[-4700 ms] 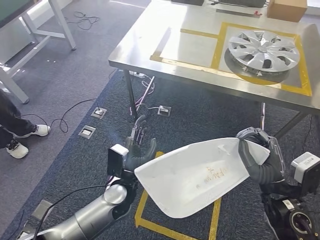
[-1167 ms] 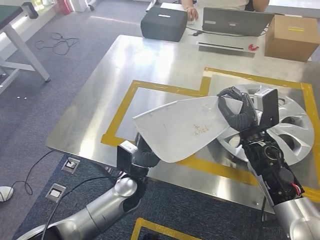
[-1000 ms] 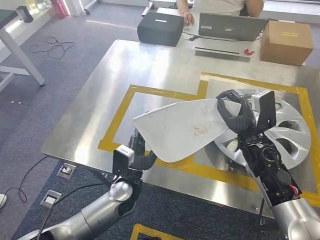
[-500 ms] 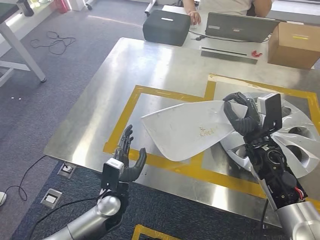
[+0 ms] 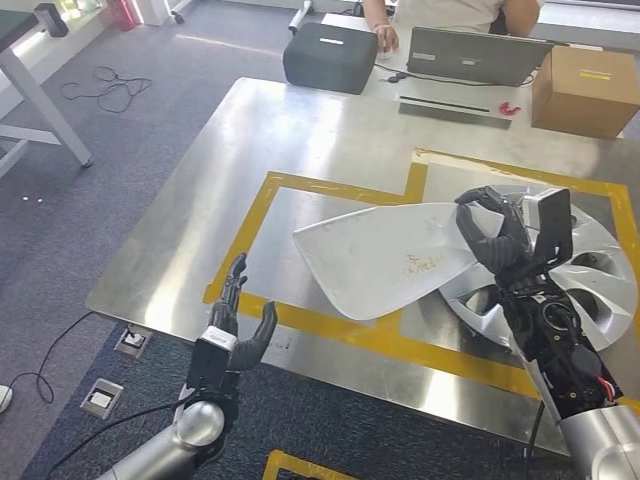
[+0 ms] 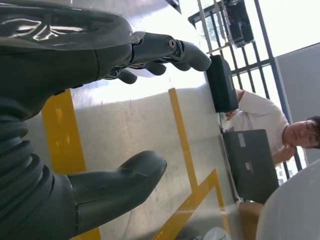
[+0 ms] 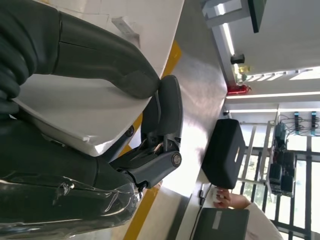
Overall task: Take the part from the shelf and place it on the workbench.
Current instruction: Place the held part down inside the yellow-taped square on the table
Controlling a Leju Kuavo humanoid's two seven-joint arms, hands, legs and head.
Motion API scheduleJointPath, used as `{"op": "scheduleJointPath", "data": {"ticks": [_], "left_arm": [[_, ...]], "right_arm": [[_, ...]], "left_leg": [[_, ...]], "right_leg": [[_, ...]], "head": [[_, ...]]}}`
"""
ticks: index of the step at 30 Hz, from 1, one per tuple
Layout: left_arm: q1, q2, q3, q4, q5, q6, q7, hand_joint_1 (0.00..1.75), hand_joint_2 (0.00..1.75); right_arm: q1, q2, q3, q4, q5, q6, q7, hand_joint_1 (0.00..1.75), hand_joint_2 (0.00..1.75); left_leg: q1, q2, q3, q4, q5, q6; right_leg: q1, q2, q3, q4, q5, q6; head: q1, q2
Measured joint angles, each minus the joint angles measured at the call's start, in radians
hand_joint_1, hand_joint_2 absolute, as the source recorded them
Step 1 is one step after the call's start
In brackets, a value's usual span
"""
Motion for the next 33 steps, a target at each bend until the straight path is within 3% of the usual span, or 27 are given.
{"op": "scheduleJointPath", "data": {"ticks": [8, 15, 21, 33], "left_arm": [[0.049, 0.015, 0.089, -0.165, -0.067, 0.002, 0.069, 0.0, 1.75], [0.065, 0.023, 0.135, -0.251, -0.064, 0.002, 0.072, 0.0, 1.75], [0.059, 0.026, 0.143, -0.278, -0.033, 0.001, 0.059, 0.0, 1.75], [-0.001, 0.016, 0.116, -0.278, 0.059, -0.003, 0.0, 0.0, 1.75]], "right_arm": [[-0.008, -0.002, -0.002, 0.034, 0.013, -0.019, 0.002, 1.75, 1.75], [-0.023, -0.002, -0.002, 0.062, 0.021, -0.028, 0.002, 1.75, 1.75], [-0.058, 0.002, 0.003, 0.111, 0.086, -0.096, 0.01, 1.75, 1.75], [-0.157, 0.112, 0.028, 0.275, 0.204, -0.198, 0.029, 1.75, 1.75]], "left_leg": [[0.0, 0.0, 0.002, -0.001, 0.0, 0.0], [0.0, 0.0, 0.003, -0.001, 0.0, 0.0], [-0.001, -0.001, 0.003, -0.001, 0.0, 0.0], [0.0, 0.0, 0.005, -0.001, 0.0, -0.001]], "right_leg": [[0.0, -0.001, 0.002, 0.0, -0.001, 0.0], [0.001, -0.001, 0.004, 0.0, -0.001, 0.0], [0.001, -0.001, 0.004, 0.0, 0.0, 0.0], [0.001, 0.0, 0.005, 0.0, -0.001, 0.0]], "head": [[0.0, 0.0], [0.0, 0.0], [0.0, 0.0], [0.0, 0.0]]}}
